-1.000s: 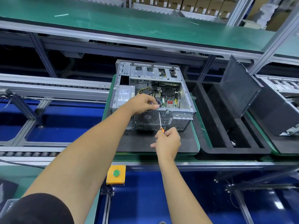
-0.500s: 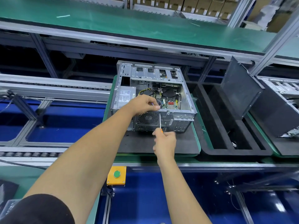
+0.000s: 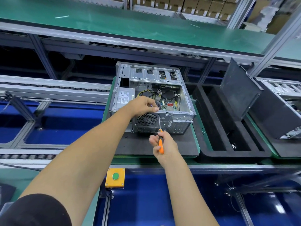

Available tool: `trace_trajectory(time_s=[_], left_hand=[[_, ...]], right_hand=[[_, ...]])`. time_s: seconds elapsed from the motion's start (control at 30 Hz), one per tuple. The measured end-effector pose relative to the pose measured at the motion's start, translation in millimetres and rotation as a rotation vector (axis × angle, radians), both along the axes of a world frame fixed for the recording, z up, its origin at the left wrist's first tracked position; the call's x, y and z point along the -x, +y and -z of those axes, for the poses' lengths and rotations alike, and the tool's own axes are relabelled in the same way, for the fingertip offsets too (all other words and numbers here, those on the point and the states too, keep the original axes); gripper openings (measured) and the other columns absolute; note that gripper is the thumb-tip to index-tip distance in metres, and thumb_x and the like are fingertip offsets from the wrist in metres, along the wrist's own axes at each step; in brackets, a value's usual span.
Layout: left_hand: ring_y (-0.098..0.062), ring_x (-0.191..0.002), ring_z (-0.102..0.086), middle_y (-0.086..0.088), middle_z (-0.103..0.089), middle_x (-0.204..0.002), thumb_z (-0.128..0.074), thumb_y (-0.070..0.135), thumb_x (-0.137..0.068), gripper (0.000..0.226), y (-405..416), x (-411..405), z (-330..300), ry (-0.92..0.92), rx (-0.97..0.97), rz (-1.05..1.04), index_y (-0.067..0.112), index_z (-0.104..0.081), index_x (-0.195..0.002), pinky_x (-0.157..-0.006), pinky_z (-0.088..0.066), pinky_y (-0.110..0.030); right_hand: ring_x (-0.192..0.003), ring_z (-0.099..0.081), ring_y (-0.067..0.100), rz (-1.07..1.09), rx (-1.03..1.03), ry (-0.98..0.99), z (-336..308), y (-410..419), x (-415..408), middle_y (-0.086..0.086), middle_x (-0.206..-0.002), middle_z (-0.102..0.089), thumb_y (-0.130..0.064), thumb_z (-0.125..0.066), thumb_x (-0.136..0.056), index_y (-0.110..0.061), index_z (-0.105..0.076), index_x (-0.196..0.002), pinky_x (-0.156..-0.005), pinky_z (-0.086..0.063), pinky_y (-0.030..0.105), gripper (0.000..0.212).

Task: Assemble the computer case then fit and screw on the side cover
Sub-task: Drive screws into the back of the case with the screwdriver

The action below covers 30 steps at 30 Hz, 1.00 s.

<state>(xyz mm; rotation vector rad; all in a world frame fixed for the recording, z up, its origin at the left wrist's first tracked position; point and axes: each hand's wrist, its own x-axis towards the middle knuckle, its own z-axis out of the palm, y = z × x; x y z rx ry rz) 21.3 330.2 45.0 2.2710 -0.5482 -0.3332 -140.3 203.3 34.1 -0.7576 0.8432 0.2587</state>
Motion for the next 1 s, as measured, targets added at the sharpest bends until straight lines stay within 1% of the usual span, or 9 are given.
trace_trajectory(time_s=[0.17,0.27,0.33,0.5,0.6,0.8,0.87,0.93,1.0], left_hand=[[-0.018,-0.102,-0.067,0.003,-0.074,-0.102,-0.07,0.052,-0.089,0.022,0,0,0,0.006,-0.009,-0.008,0.03,-0.075,-0.092,-0.099,-0.052,-0.046],[-0.018,-0.102,-0.066,0.003,-0.074,-0.103,-0.07,0.052,-0.089,0.023,0,1,-1,0.001,-0.017,-0.012,0.03,-0.075,-0.093,-0.099,-0.052,-0.046],[-0.017,-0.102,-0.066,0.004,-0.074,-0.103,-0.07,0.052,-0.09,0.023,0,0,-1,0.003,-0.013,-0.01,0.029,-0.075,-0.093,-0.098,-0.052,-0.046],[-0.017,-0.101,-0.066,0.004,-0.073,-0.103,-0.07,0.053,-0.089,0.023,0,1,-1,-0.006,-0.021,-0.002,0.031,-0.075,-0.092,-0.097,-0.052,-0.046],[-0.019,-0.101,-0.066,0.003,-0.073,-0.103,-0.07,0.052,-0.089,0.023,1,2,-2,-0.007,-0.013,0.002,0.03,-0.075,-0.091,-0.096,-0.053,-0.047],[-0.021,-0.104,-0.066,0.0,-0.073,-0.105,-0.07,0.052,-0.09,0.023,0,1,-2,-0.002,-0.021,0.008,0.029,-0.074,-0.09,-0.098,-0.051,-0.048],[-0.021,-0.104,-0.066,0.0,-0.073,-0.105,-0.07,0.051,-0.09,0.023,0,0,-1,0.004,-0.017,0.005,0.028,-0.074,-0.091,-0.098,-0.051,-0.047],[-0.02,-0.103,-0.066,0.0,-0.073,-0.105,-0.07,0.05,-0.09,0.022,0,0,0,0.008,-0.01,0.003,0.028,-0.074,-0.091,-0.098,-0.051,-0.046],[-0.021,-0.102,-0.066,-0.001,-0.073,-0.103,-0.07,0.049,-0.09,0.022,0,-1,0,0.009,-0.01,0.003,0.028,-0.074,-0.091,-0.097,-0.052,-0.046]], right_hand=[[-0.052,-0.058,0.02,-0.088,0.872,-0.01,11,17,3,-0.001,-0.069,-0.071,-0.03,-0.056,-0.092,-0.014,-0.059,-0.09,-0.053,-0.038,0.029,0.017],[-0.061,-0.055,0.015,-0.167,1.315,-0.057,16,17,5,-0.005,-0.072,-0.059,-0.029,-0.062,-0.092,-0.017,-0.047,-0.094,-0.049,-0.031,0.029,0.02],[-0.053,-0.052,0.02,-0.142,1.185,-0.125,19,16,5,-0.002,-0.066,-0.057,-0.018,-0.06,-0.095,-0.009,-0.049,-0.09,-0.045,-0.03,0.027,0.015],[-0.03,-0.028,0.005,0.048,-0.248,-0.044,10,5,-4,-0.005,-0.051,-0.043,-0.011,-0.055,-0.098,-0.014,-0.048,-0.076,-0.026,-0.017,0.016,0.023],[-0.035,-0.038,0.005,0.032,-0.081,-0.027,7,8,-2,-0.003,-0.056,-0.057,-0.01,-0.059,-0.094,-0.014,-0.054,-0.08,-0.028,-0.02,0.016,0.016],[-0.063,-0.065,0.025,-0.079,1.157,-0.009,14,18,2,-0.002,-0.068,-0.07,-0.033,-0.058,-0.091,-0.022,-0.056,-0.088,-0.061,-0.047,0.034,0.011],[-0.069,-0.063,0.031,-0.096,1.359,-0.045,15,16,2,-0.001,-0.07,-0.063,-0.029,-0.061,-0.092,-0.021,-0.046,-0.089,-0.062,-0.048,0.038,0.018],[-0.056,-0.057,0.027,-0.078,1.139,-0.097,15,12,1,0.002,-0.063,-0.061,-0.019,-0.061,-0.092,-0.015,-0.046,-0.084,-0.051,-0.045,0.034,0.018],[-0.036,-0.038,0.015,-0.025,0.438,-0.056,10,2,-5,-0.001,-0.051,-0.052,-0.01,-0.059,-0.093,-0.013,-0.046,-0.076,-0.035,-0.028,0.022,0.021]])
